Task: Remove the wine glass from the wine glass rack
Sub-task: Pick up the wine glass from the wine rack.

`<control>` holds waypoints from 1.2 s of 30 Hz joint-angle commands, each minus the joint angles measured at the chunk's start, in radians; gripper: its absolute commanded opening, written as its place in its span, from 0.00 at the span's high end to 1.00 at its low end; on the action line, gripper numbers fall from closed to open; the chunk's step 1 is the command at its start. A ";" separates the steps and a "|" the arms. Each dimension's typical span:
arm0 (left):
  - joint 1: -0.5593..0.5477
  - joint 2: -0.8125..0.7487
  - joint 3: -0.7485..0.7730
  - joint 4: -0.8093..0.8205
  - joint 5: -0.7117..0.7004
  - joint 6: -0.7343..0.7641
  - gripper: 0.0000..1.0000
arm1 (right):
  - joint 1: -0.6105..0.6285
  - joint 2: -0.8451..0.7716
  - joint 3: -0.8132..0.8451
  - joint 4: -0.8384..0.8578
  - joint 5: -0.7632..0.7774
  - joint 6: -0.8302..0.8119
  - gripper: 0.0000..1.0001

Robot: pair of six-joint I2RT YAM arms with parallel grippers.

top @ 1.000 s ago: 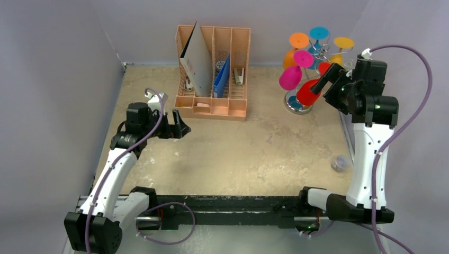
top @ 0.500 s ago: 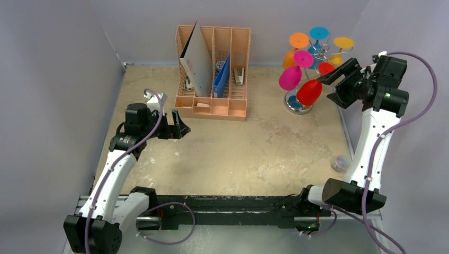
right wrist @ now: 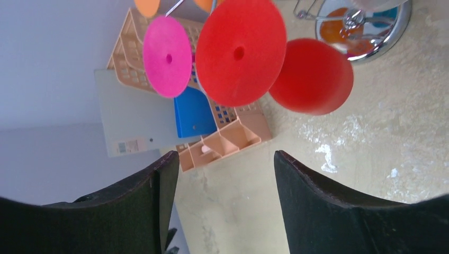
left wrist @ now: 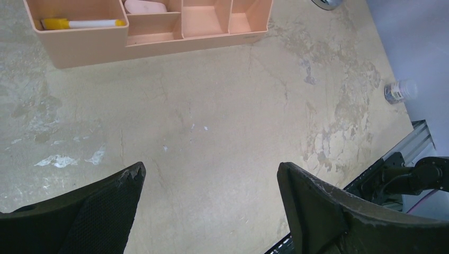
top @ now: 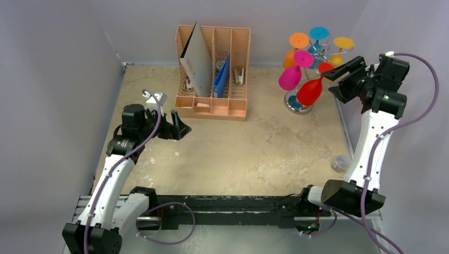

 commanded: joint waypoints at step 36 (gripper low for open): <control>0.002 0.014 0.018 0.022 -0.029 0.014 0.07 | -0.077 0.083 -0.119 0.333 -0.052 0.195 0.82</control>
